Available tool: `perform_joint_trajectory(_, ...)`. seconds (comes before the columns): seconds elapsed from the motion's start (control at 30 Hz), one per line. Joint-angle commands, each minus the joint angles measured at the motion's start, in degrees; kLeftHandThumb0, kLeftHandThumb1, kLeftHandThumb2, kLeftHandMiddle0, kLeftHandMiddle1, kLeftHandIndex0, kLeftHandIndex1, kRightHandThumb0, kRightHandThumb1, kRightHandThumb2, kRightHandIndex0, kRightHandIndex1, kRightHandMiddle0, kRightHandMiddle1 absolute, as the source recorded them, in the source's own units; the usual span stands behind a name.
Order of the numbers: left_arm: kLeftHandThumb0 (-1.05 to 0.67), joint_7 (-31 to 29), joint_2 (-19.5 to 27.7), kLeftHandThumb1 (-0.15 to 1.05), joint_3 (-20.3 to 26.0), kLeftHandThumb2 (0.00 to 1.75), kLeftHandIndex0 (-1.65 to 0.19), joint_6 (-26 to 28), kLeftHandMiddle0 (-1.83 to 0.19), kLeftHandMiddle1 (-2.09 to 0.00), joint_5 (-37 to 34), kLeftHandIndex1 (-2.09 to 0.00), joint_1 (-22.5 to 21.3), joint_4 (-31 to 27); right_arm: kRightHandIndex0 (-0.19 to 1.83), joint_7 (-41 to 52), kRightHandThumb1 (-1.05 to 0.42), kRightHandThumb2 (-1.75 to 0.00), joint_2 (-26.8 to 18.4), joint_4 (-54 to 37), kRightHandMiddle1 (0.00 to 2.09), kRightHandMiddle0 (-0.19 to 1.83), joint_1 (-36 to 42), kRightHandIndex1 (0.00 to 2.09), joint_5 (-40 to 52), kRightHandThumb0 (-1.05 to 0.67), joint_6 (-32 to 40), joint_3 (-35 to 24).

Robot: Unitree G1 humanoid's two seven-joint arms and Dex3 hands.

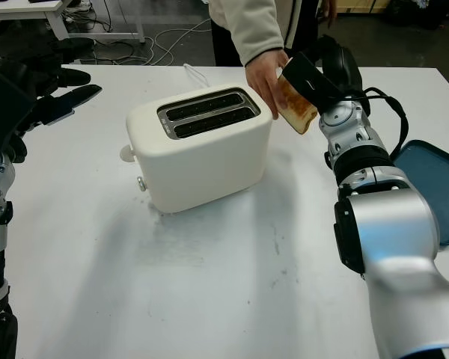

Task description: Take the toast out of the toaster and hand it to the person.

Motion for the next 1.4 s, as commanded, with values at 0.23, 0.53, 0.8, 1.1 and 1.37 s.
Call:
perform_joint_trajectory(0.23,-0.51,-0.1,0.4,0.92,0.3,0.02,-0.58,-0.2,-0.29,-0.82,0.0,-0.12,0.2,-0.6,0.52,0.4,-0.92,-0.39,-0.3,0.2,1.46,0.38,-0.2,1.75,-0.8,-0.23,0.4,0.9)
perform_joint_trajectory(0.53,-0.52,-0.1,0.4,0.92,0.1,0.02,-0.59,-0.2,-0.29,-0.83,0.2,-0.12,-0.1,-0.5,0.57,0.9,-0.92,-0.38,-0.3,0.1,1.69,0.32,0.0,1.75,-0.5,-0.21,-0.7,0.2)
perform_joint_trajectory(0.8,-0.49,0.1,0.3,0.92,0.3,0.02,-0.58,0.1,-0.29,-0.83,0.1,-0.12,0.3,-0.8,0.68,9.3,-0.92,-0.36,-1.3,-0.3,0.73,0.61,0.0,0.88,2.6,-0.54,-2.1,-2.7)
perform_joint_trajectory(1.1,-0.51,0.1,0.3,0.92,2.3,0.04,-0.58,-0.4,-0.29,-0.81,-0.6,-0.12,3.5,-2.9,0.25,14.5,-0.92,-0.47,-4.0,-3.1,0.0,0.1,1.0,0.14,2.0,-0.94,-6.5,-1.0)
perform_joint_trajectory(1.37,-0.54,2.3,-3.6,0.92,6.4,0.05,-0.57,-0.3,-0.32,-0.73,-2.9,-0.1,11.2,-10.6,0.01,18.5,-0.92,-0.26,-5.2,-16.1,0.0,0.0,13.7,0.0,9.5,-0.91,-16.9,-5.6)
